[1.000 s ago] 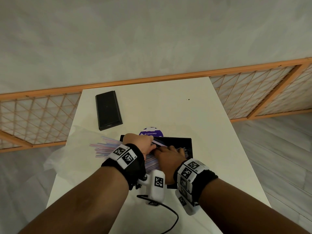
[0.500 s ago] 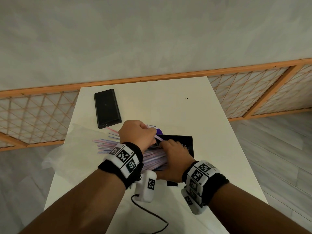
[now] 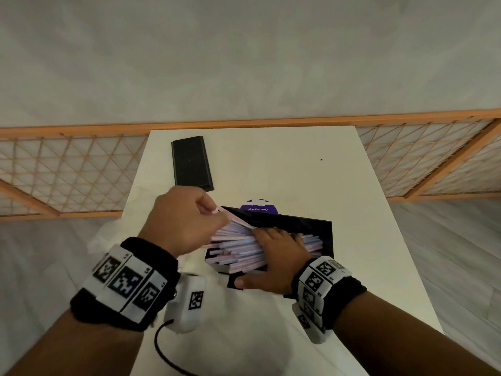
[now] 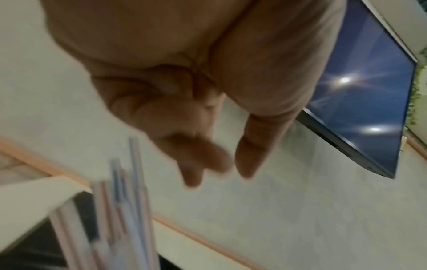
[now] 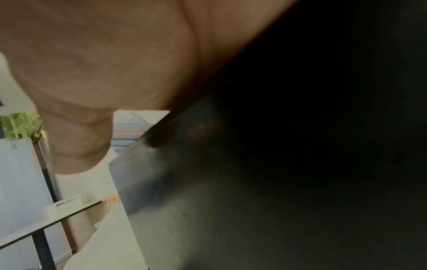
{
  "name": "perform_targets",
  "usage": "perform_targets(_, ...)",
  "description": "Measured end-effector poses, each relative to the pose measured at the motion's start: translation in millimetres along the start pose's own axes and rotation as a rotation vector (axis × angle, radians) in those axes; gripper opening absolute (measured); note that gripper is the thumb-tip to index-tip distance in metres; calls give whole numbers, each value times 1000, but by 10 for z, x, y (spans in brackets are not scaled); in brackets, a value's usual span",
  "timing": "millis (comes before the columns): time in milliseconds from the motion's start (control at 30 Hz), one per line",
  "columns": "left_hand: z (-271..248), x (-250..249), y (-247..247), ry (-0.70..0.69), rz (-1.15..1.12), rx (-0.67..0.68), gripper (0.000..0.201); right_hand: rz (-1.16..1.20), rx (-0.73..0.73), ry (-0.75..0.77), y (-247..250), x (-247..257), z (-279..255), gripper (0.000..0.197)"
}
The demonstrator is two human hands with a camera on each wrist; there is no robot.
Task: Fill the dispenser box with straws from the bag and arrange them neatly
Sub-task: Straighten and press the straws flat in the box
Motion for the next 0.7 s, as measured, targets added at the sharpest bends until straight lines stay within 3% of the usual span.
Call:
perform_targets(67, -66, 68, 401, -63, 10, -282, 21, -12, 12, -45, -14, -29, 47, 116)
perform_targets(133, -44, 353, 624, -38, -165, -479, 23, 0, 17, -133, -2, -89, 94, 122)
perform_targets(200, 132, 667, 488, 35, -463, -407, 30, -11, 37, -208, 10, -124, 146, 126)
perform_targets(300, 331, 897, -179, 126, -996, -58, 41, -99, 72, -251, 30, -102, 218, 127)
perform_targets(367, 361, 905, -456, 125, -1174, 57, 43, -104, 95, -251, 36, -96, 246, 125)
perform_targets(567, 390, 760, -499, -19, -1113, 54, 30, -10, 94, -224, 71, -78, 218, 103)
perform_targets(633, 349, 699, -429, -69, -960, -28, 12, 32, 67, -210, 80, -69, 207, 108)
perform_targets(700, 303, 696, -407, -74, -839, -119, 14, 34, 58, -187, 87, -48, 211, 114)
Point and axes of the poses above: each hand's wrist, its own z-axis towards the middle knuckle, its own y-axis out of the back of the hand, x = y × z, the point moved 9 cm from there along z, towards the middle knuckle, and after that the axes turned 13 degrees about x, right-handed, at the moved point
